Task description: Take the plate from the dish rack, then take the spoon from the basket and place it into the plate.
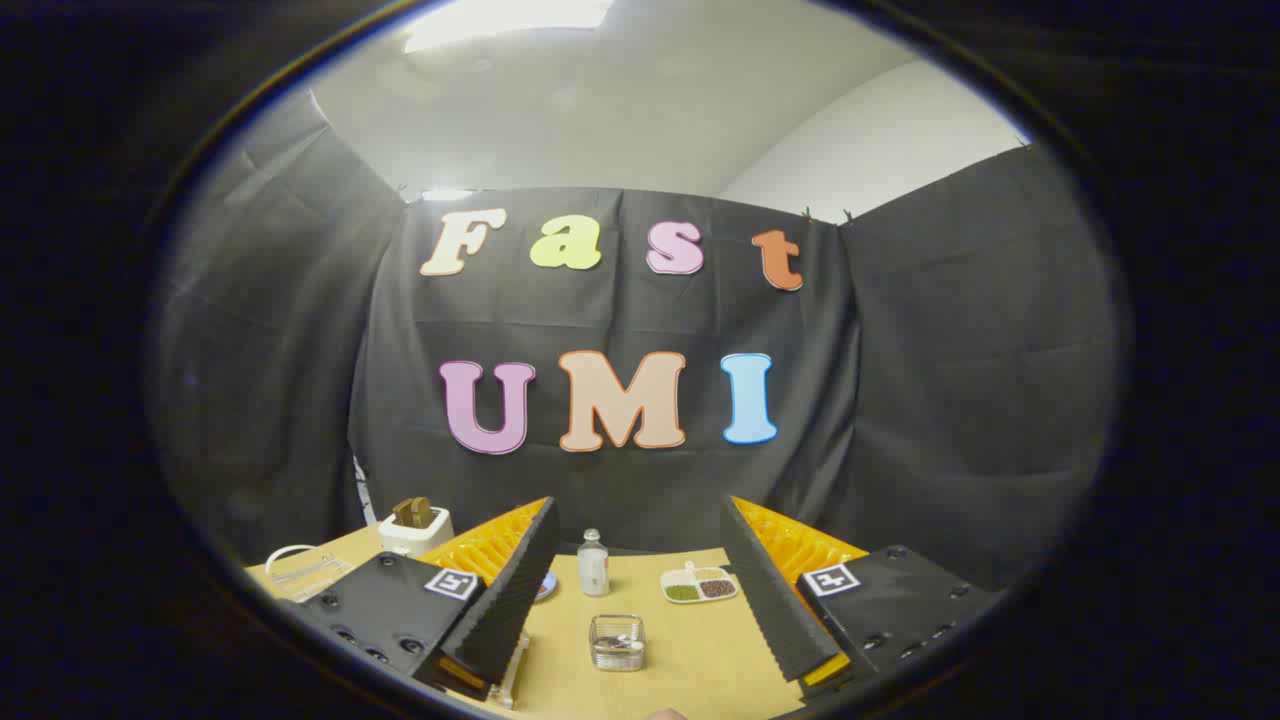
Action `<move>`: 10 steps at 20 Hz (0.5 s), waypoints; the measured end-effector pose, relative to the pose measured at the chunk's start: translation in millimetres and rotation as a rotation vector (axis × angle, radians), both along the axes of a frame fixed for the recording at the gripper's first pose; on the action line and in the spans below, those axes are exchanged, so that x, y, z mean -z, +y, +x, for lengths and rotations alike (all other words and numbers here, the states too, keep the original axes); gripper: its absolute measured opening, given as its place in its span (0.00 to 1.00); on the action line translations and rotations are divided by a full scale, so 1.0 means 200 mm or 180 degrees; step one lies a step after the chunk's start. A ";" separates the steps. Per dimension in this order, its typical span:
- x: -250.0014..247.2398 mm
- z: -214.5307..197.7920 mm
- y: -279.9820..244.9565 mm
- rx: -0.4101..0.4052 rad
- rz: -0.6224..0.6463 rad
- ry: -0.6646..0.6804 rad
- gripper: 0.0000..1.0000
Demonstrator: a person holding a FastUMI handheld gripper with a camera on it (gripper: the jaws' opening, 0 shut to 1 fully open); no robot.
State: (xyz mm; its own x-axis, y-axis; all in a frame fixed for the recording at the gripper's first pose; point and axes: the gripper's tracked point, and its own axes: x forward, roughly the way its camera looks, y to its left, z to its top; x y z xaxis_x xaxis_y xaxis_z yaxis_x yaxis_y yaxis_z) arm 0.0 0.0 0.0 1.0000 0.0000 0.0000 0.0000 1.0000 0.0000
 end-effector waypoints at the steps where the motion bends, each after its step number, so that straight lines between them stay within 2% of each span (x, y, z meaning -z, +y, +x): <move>1: 0.00 0.00 -0.01 0.0007 -0.0024 -0.0003 1.00; 10: -0.03 0.04 -0.05 0.0015 -0.0041 -0.0035 1.00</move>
State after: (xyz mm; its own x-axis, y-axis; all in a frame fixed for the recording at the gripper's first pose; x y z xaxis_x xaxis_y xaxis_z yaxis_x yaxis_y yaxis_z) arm 7.2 -9.4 5.0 0.9999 -0.0047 0.0110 0.0049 0.9999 -0.0127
